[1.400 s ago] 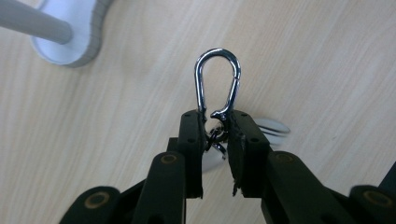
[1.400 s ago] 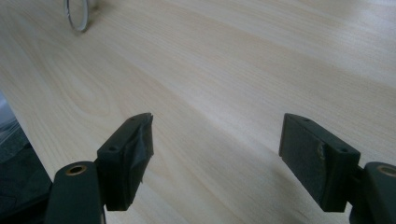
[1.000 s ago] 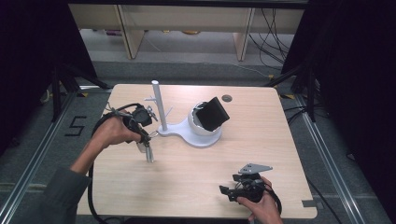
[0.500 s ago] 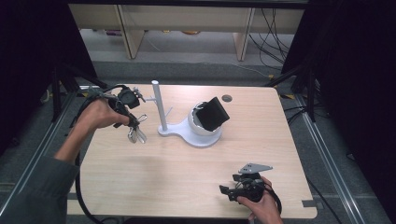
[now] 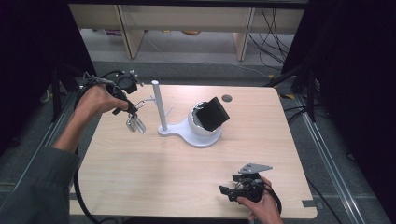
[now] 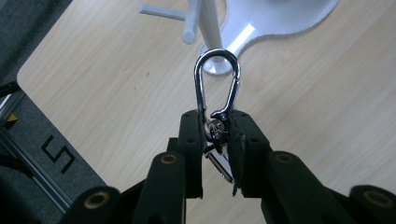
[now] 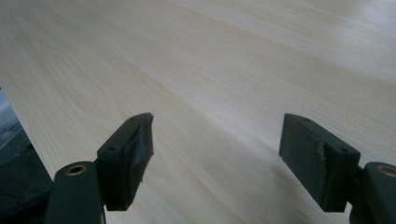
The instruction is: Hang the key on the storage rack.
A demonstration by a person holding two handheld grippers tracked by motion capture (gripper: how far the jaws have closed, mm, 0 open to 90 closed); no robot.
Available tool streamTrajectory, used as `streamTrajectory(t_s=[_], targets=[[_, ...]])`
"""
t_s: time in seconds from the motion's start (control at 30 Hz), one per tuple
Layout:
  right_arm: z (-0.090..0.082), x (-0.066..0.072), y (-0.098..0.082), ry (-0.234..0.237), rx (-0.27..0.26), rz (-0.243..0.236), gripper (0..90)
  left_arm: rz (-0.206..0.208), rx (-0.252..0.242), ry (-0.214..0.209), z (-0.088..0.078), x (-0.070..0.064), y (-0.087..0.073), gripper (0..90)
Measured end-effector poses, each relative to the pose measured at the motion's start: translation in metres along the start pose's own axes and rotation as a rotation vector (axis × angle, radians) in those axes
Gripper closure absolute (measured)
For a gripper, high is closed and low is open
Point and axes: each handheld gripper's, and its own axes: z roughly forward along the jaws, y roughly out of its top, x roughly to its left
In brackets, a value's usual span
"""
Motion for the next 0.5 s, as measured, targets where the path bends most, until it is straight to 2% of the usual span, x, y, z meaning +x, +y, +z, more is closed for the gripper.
streamTrajectory(t_s=[0.03, 0.17, 0.23, 0.27, 0.3, 0.37, 0.4, 0.47, 0.5], targets=[[0.000, 0.002, -0.001, 0.005, 0.004, 0.018, 26.9, -0.003, 0.003, 0.000, -0.001, 0.001, 0.001, 75.2], [0.001, 0.001, 0.000, 0.012, 0.005, 0.008, 26.9, -0.018, 0.002, 0.019, 0.000, 0.004, 0.006, 75.2], [0.001, 0.003, 0.000, 0.014, 0.013, 0.026, 26.8, -0.011, 0.005, 0.018, 0.000, 0.005, 0.008, 75.2], [0.001, 0.001, 0.000, 0.002, 0.007, -0.011, 26.9, -0.016, 0.008, 0.021, 0.001, 0.005, 0.010, 75.2], [0.001, 0.000, 0.000, -0.002, 0.000, -0.015, 26.8, -0.014, 0.006, 0.018, 0.003, 0.005, 0.012, 75.2], [0.001, 0.000, 0.000, -0.004, 0.000, -0.016, 26.9, -0.018, 0.012, 0.018, 0.004, 0.005, 0.013, 75.2], [0.001, 0.002, -0.001, 0.000, 0.004, 0.008, 26.9, -0.027, 0.013, 0.024, 0.006, 0.006, 0.016, 75.2], [0.000, 0.003, 0.000, 0.006, 0.006, 0.006, 26.8, -0.033, 0.007, 0.030, 0.008, 0.006, 0.017, 75.2], [0.000, 0.003, 0.000, 0.005, 0.007, 0.000, 26.8, -0.023, 0.019, 0.018, 0.011, 0.005, 0.018, 75.2]])
